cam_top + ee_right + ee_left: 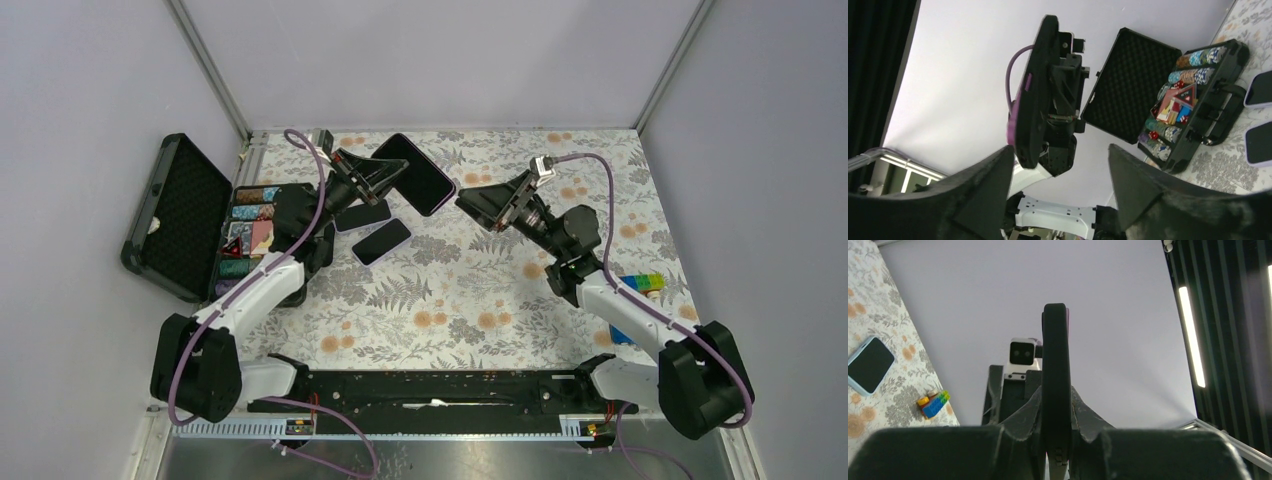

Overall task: Take the phone out of the phone case
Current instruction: Remove the phone case from the phone.

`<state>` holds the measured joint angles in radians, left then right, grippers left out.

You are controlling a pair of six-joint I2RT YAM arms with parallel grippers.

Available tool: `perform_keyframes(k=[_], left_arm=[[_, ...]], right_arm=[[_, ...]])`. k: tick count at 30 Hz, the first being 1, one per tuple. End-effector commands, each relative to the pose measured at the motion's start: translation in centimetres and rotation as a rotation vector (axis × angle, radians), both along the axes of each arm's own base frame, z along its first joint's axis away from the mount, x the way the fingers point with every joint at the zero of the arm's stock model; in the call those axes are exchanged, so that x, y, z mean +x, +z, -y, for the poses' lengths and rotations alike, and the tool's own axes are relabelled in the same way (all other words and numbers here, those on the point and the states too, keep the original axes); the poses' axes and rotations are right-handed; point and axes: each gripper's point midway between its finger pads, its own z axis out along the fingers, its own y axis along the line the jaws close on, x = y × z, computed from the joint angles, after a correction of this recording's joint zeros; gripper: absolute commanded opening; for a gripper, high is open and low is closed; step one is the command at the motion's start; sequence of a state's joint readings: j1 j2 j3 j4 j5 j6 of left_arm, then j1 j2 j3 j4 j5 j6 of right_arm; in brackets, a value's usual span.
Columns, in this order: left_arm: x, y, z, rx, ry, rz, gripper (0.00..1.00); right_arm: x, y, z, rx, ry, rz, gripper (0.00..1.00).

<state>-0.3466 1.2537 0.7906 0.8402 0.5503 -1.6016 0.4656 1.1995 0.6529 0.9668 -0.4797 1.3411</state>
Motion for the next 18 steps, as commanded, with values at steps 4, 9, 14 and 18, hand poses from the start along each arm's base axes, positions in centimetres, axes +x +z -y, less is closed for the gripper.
perform_keyframes(k=[4,9,14,18], left_arm=[[-1.8,5.1,-1.8,-0.092,0.068,0.159,0.00],[-1.4,4.9,-1.7,-0.108,0.064,0.146,0.00],[-1.4,5.0,-1.8,-0.150,0.046,0.138,0.00],[-1.6,5.0,-1.6,-0.176,0.025,0.130,0.00]], right_arm=[[-3.4,3.8,1.9,0.091,-0.017,0.165,0.91],[-5.0,4.7,1.5,-0.011,0.013,0.261,0.93],[-6.9,5.2,0.5,-0.020,0.051,0.293,0.93],[-6.5,3.7,-1.4,-0.082,0.032,0.262,0.94]])
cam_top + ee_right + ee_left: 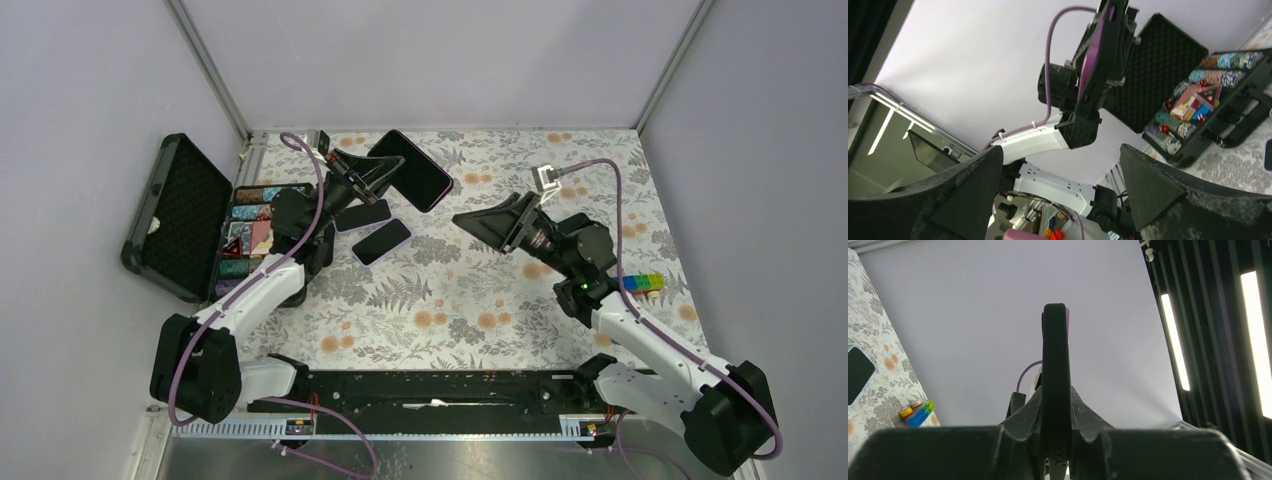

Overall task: Take the phone out of the phone case
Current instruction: Remove the phone case from the phone.

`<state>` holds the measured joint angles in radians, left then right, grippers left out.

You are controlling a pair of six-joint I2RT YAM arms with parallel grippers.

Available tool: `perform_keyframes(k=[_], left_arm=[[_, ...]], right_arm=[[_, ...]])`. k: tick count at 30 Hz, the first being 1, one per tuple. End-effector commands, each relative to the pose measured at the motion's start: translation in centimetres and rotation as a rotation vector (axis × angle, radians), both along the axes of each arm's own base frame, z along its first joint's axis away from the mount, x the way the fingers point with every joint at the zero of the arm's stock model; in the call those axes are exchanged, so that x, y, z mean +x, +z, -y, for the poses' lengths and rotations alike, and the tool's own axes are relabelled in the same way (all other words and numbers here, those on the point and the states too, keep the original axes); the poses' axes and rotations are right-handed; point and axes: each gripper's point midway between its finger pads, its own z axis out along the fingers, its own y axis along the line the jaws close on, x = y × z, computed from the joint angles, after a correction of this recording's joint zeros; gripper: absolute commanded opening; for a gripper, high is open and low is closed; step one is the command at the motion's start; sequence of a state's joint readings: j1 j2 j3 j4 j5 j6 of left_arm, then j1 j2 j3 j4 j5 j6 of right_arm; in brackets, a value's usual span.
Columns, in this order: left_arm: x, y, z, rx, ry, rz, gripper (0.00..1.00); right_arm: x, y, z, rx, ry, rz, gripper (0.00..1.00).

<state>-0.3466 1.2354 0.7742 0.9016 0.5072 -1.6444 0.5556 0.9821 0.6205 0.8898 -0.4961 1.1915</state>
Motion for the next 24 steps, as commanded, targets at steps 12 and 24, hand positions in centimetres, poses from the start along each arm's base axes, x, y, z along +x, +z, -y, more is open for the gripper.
perform_keyframes(k=[12,24], left_arm=[[-1.7,3.6,-1.3,-0.115,0.043,0.078,0.00],[-2.5,4.5,-1.1,-0.128,0.018,0.084,0.00]], right_arm=[[1.2,1.4,-5.1,0.005,-0.012,0.088,0.59],[0.8,1.9,-5.2,0.018,-0.006,0.128,0.79]])
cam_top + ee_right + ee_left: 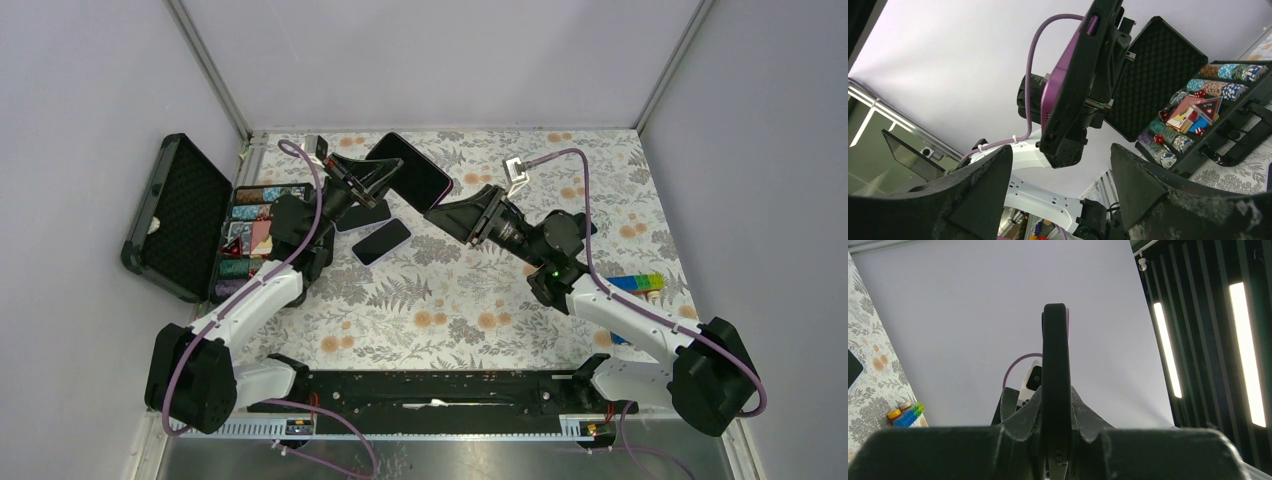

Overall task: Take the phone out of the phone case
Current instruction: Remove the phone case from the phone.

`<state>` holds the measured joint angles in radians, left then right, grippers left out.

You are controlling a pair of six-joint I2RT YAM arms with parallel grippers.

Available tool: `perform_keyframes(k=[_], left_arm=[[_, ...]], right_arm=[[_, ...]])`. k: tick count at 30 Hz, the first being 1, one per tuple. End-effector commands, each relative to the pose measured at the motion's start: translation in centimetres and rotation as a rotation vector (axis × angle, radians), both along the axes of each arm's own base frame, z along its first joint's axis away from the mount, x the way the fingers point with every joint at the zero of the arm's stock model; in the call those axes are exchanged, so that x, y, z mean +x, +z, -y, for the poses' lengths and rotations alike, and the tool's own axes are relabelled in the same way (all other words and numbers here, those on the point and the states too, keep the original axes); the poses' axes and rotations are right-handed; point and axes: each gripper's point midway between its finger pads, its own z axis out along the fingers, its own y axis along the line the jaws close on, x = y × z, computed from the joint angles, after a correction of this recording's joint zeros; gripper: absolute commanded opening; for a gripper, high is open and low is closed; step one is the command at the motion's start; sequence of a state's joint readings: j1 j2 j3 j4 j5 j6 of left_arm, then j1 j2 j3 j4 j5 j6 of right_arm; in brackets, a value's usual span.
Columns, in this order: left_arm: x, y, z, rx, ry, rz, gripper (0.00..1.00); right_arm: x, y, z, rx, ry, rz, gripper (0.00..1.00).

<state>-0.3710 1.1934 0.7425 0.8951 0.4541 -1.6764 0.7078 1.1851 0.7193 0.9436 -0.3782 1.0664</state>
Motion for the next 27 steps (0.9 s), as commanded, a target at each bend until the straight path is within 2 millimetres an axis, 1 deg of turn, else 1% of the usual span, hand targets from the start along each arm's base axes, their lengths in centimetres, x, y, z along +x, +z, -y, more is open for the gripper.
perform_keyframes(k=[1,5,7,10,12,15,18,20,21,22,24,27], left_arm=[[-1.7,4.3,-1.0,-0.089,0.006,0.114,0.00],[-1.8,4.4,-0.9,-0.104,-0.010,0.104,0.00],[-2.0,4.5,-1.0,-0.136,-0.032,0.078,0.00],[-2.2,4.5,-0.9,-0.160,-0.070,0.043,0.00],[-2.3,4.2,-0.9,-0.178,-0.094,0.006,0.00],[-2.5,4.0,-0.9,-0.181,-0.104,-0.007,0.00],[-2.8,4.0,-0.9,-0.185,-0.110,-0.019,0.00],[-2.9,4.2,-1.1,-0.196,-0.113,-0.024,0.00],[-3.0,4.2,-1.1,-0.202,-0.114,-0.027,0.00],[-3.0,4.2,-1.1,-0.206,-0.116,-0.031,0.00],[-2.8,4.1,-1.2,-0.213,-0.114,-0.042,0.00],[-2.4,3.6,-1.2,-0.227,-0.111,-0.065,0.00]], right_arm=[[-0.7,3.0,0.1,0.063,0.001,0.091,0.77],[-0.1,2.4,-0.4,0.037,0.000,0.059,0.61],[0.1,1.8,-0.5,0.030,-0.001,0.041,0.56],[0.0,1.1,-0.9,0.028,0.024,0.033,0.47],[0.0,0.5,-1.0,0.023,0.031,0.024,0.42],[0.3,-0.4,-0.9,0.002,0.008,0.025,0.38],[1.0,-1.5,-0.8,-0.056,-0.035,0.012,0.34],[2.0,-3.1,-0.5,-0.115,-0.090,-0.036,0.31],[2.7,-4.9,-0.3,-0.173,-0.127,-0.105,0.29],[3.4,-5.7,0.1,-0.198,-0.168,-0.145,0.29],[4.2,-8.0,0.7,-0.270,-0.222,-0.230,0.28],[4.4,-9.0,0.7,-0.298,-0.231,-0.239,0.27]])
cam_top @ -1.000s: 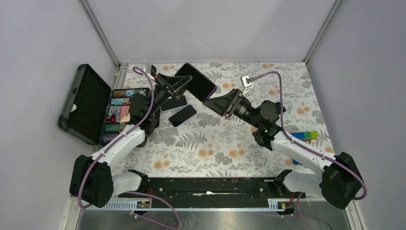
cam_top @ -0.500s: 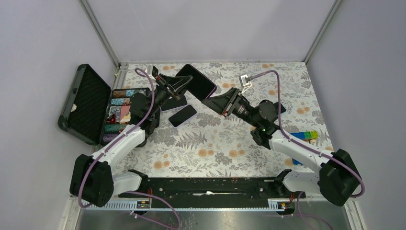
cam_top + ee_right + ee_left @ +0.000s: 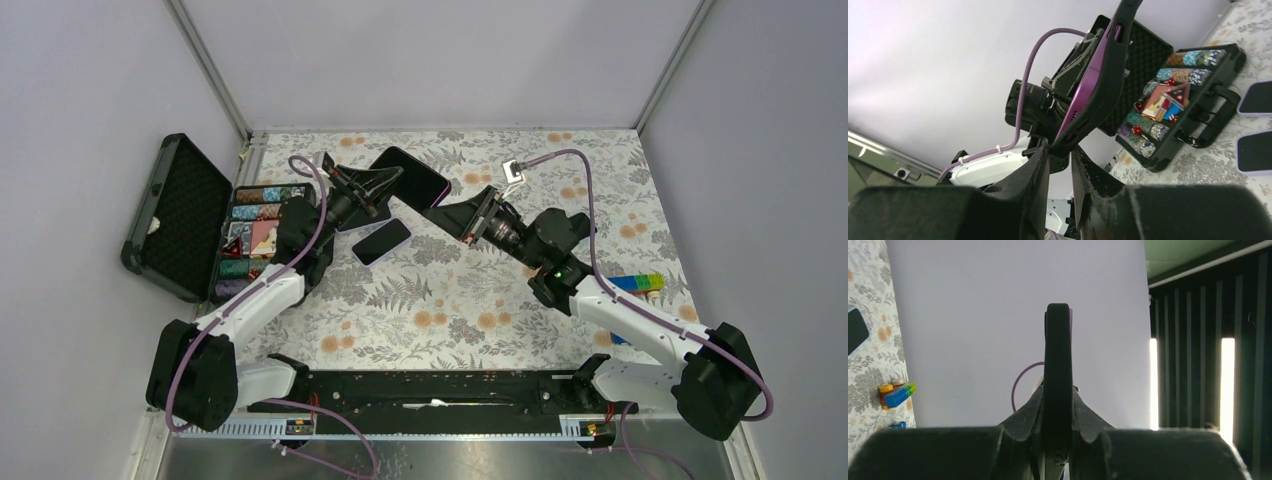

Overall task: Take the phone out of the phone case
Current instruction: Remove the phone case from the phone.

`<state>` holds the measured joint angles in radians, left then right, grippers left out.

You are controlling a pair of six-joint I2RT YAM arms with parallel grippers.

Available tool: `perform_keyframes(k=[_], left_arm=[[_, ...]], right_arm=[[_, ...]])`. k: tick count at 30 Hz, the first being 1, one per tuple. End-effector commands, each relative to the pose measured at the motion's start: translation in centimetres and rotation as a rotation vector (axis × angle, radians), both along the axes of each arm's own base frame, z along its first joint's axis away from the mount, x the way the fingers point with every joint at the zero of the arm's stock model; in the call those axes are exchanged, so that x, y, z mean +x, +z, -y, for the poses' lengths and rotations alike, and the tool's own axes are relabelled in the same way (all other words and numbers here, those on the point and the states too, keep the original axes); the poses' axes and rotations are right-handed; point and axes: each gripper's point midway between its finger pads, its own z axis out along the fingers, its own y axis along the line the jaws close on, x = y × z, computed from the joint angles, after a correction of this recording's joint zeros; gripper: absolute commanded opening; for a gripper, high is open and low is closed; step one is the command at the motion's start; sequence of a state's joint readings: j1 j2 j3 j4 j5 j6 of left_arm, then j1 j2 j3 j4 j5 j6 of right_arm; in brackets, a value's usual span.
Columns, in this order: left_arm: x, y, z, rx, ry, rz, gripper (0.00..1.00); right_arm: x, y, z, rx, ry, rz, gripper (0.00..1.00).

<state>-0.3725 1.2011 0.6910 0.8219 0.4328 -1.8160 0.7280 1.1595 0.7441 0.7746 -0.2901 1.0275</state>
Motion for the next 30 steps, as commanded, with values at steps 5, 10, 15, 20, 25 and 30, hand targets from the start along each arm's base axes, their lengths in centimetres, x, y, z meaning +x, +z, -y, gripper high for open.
perform_keyframes(k=[5,10,15,20,25,30], left_arm=[[-2.6,6.7,-0.8,-0.208,-0.076,0.131,0.00],[-2.1,6.6,-0.4,-0.218,-0.090,0.108,0.00],[-2.1,7.0,-0.3,-0.221,-0.099,0.112,0.00],[-2.5,7.8,-0.2,-0.210,-0.111,0.144,0.00],[-2.7,7.6,-0.3,-0.210,-0.106,0.140,0.00],[-2.8,7.3,-0.2,-0.208,-0.116,0.142,0.00]], right_arm=[[3.6,-9.0,0.7,-0.320,-0.155,-0.153,0.25],[4.0,-10.4,1.2,-0.450,-0.170,-0.081,0.27],[3.6,-12.5,2.0,-0.612,-0.147,-0.029,0.30],[3.5,-13.9,2.4,-0.657,-0.141,-0.038,0.33],[3.4,-13.3,2.2,-0.600,-0.144,-0.074,0.34],[2.1,-7.8,2.0,-0.427,-0.111,-0.001,0.43]])
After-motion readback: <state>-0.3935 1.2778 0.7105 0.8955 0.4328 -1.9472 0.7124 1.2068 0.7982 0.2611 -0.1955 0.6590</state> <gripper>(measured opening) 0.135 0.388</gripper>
